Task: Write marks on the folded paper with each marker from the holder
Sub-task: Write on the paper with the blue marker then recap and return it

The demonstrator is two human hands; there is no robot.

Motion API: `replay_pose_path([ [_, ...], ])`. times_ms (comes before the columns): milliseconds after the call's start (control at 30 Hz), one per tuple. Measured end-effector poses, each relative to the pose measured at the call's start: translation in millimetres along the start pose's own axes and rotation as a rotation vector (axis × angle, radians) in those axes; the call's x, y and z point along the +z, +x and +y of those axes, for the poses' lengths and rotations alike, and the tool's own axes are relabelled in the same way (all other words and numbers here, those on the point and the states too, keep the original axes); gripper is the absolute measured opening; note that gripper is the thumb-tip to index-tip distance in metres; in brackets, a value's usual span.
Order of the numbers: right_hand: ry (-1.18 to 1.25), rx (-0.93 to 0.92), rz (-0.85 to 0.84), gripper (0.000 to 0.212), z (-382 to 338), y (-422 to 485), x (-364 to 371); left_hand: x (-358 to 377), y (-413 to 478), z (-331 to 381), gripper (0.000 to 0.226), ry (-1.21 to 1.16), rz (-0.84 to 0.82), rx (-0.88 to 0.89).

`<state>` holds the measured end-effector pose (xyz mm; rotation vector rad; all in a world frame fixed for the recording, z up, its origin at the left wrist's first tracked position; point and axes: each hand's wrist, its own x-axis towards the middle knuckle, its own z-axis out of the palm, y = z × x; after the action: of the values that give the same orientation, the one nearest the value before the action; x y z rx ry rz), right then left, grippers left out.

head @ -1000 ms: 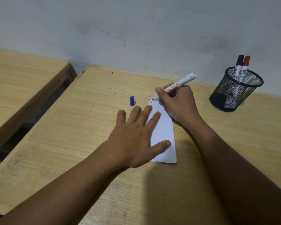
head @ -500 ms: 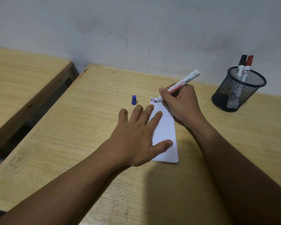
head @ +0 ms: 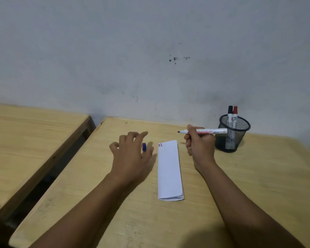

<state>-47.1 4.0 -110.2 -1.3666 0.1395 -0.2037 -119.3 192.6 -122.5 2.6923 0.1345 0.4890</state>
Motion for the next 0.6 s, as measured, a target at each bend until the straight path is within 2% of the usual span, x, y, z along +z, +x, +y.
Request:
replay_pose_path([
  [100,0.006,-0.023,-0.036,0.016,-14.7,-13.4,-8.0,-7.9,17.4,-7.7,0.035,0.068,-0.181,-0.045],
  [200,-0.003,-0.059,-0.096,0.015,-32.7,-24.8,-16.7,-17.1,22.9,-5.6,0.017,-0.011,-0.133,-0.063],
  [267,-0.024,-0.104,-0.129,0.018,-48.0,-28.6,-19.6,-30.7,26.1,4.7,0.009,-0.202,-0.093,-0.119],
  [333,-0.019,-0.156,-0.147,0.02,-68.0,-32.1,-19.3,-50.5,27.9,22.5,0.002,-0.61,-0.052,-0.166],
  [400,-0.011,-0.201,-0.164,0.023,-90.9,-38.8,-16.7,-74.3,24.5,46.2,0.008,-0.956,-0.057,-0.172],
  [467,-0.011,-0.244,-0.188,0.025,-113.3,-48.7,-13.4,-92.8,19.4,67.4,0.016,-1.078,-0.101,-0.139],
  [600,0.003,-0.307,-0.205,0.024,-149.0,-71.0,-12.6,-119.9,8.4,96.5,0.017,-1.168,-0.121,-0.073],
])
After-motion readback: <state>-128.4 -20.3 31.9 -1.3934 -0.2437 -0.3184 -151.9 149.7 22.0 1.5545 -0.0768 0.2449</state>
